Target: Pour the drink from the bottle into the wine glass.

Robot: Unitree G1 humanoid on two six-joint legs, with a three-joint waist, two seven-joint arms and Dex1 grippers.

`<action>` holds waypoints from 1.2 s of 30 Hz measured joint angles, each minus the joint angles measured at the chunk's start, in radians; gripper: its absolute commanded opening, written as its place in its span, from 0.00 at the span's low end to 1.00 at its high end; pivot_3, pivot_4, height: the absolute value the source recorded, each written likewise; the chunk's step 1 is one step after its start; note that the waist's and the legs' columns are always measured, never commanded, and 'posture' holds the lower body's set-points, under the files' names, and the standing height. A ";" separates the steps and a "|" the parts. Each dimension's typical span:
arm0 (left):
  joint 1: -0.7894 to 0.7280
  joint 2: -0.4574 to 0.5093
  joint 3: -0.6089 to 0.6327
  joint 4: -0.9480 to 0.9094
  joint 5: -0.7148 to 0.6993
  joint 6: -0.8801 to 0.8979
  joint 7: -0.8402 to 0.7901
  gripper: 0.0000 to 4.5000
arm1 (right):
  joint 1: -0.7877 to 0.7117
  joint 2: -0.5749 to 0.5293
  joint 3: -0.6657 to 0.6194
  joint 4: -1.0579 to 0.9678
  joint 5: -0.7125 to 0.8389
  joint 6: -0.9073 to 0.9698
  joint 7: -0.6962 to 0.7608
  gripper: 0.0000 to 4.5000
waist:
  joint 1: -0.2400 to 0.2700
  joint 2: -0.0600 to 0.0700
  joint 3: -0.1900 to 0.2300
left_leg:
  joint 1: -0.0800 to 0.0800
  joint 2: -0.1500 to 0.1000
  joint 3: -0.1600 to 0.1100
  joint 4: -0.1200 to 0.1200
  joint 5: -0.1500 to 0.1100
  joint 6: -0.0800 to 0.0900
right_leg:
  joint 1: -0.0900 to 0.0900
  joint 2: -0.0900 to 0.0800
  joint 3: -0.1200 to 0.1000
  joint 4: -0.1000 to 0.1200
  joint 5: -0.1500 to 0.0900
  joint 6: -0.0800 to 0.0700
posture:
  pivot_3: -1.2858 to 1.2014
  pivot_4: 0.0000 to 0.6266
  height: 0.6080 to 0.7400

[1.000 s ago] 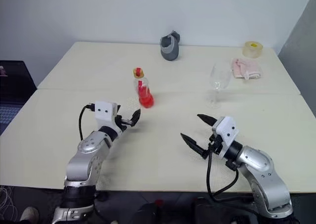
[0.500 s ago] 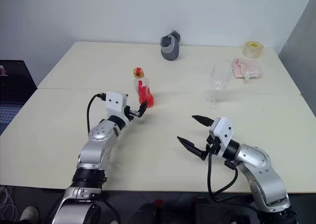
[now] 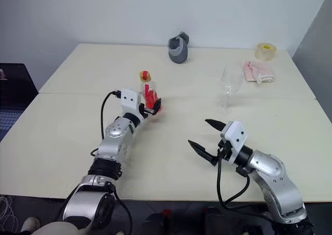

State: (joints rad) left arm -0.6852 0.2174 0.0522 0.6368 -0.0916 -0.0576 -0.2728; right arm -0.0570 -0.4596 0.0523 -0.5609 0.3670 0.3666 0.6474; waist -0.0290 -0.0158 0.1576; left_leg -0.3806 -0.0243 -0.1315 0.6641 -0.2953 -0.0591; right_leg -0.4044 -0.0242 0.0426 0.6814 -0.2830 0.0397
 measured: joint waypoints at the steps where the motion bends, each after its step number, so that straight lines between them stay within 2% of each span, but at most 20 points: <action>1: -0.025 -0.004 0.003 0.051 0.003 -0.030 0.004 0.99 | 0.002 -0.001 0.000 -0.006 0.000 0.006 -0.004 1.00 | 0.000 0.000 0.000 | 0.000 0.000 0.000 0.000 0.000 0.000 | 0.000 0.000 0.000 0.000 0.000 0.000 | 0.52 0.24 1.00; 8: -0.130 -0.024 0.024 0.256 0.012 -0.160 0.029 0.99 | 0.008 -0.004 0.001 -0.031 0.002 0.029 -0.018 1.00 | 0.000 0.000 0.000 | 0.000 0.000 0.000 0.000 0.000 0.000 | 0.000 0.000 -0.001 0.000 0.000 0.000 | 0.52 0.24 1.00; 13: -0.166 -0.036 0.033 0.331 0.016 -0.220 0.038 0.99 | 0.008 -0.006 0.001 -0.033 0.008 0.040 -0.023 1.00 | -0.001 0.000 0.000 | 0.000 0.000 0.000 0.000 0.000 0.000 | 0.000 0.000 0.000 0.000 0.000 0.000 | 0.52 0.24 1.00; 16: -0.169 -0.039 0.036 0.359 0.014 -0.250 0.023 0.85 | 0.009 -0.009 0.001 -0.034 0.009 0.044 -0.027 1.00 | -0.001 0.000 0.000 | 0.000 0.000 0.001 0.000 0.000 0.000 | 0.000 0.000 0.000 0.000 0.000 0.000 | 0.52 0.24 1.00; 22: -0.170 -0.037 0.055 0.371 0.010 -0.281 0.016 0.45 | 0.010 -0.011 0.001 -0.034 0.009 0.055 -0.039 1.00 | -0.001 0.000 0.000 | 0.000 0.000 0.000 0.000 0.000 0.000 | 0.000 0.000 0.000 0.000 0.000 0.000 | 0.52 0.24 1.00; 24: -0.170 -0.035 0.057 0.371 0.010 -0.281 0.016 0.34 | 0.009 -0.010 0.001 -0.034 0.009 0.056 -0.042 1.00 | -0.002 0.000 0.000 | 0.000 0.000 0.000 0.000 0.000 0.000 | 0.000 0.000 0.000 0.000 0.000 0.000 | 0.52 0.24 1.00; 30: -0.170 -0.019 0.062 0.372 0.016 -0.281 0.007 0.31 | -0.015 0.001 0.002 -0.029 0.008 0.064 -0.061 1.00 | -0.004 0.000 0.000 | 0.000 0.000 0.000 0.000 0.000 0.000 | 0.000 0.000 0.000 0.001 0.000 0.000 | 0.52 0.24 1.00; 33: -0.162 -0.012 0.058 0.339 0.015 -0.271 -0.036 0.31 | -0.089 0.011 0.009 0.001 -0.014 0.124 -0.116 1.00 | -0.004 0.000 0.000 | -0.001 0.000 0.000 0.001 0.000 0.000 | -0.001 0.000 0.000 0.001 0.000 0.000 | 0.52 0.24 1.00; 36: -0.130 -0.001 0.029 0.214 0.003 -0.222 -0.134 0.31 | -0.204 0.046 0.009 0.028 -0.001 0.219 -0.166 1.00 | -0.004 0.000 0.000 | -0.001 0.000 -0.001 0.000 0.000 -0.001 | -0.001 0.000 -0.001 0.001 0.000 0.000 | 0.52 0.24 1.00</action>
State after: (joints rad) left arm -0.8153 0.2165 0.0815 0.8512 -0.0884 -0.2793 -0.4071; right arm -0.2609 -0.4134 0.0615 -0.5328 0.3660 0.5858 0.4812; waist -0.0329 -0.0159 0.1577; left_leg -0.3818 -0.0243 -0.1321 0.6645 -0.2949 -0.0596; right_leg -0.4059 -0.0239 0.0420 0.6821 -0.2830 0.0396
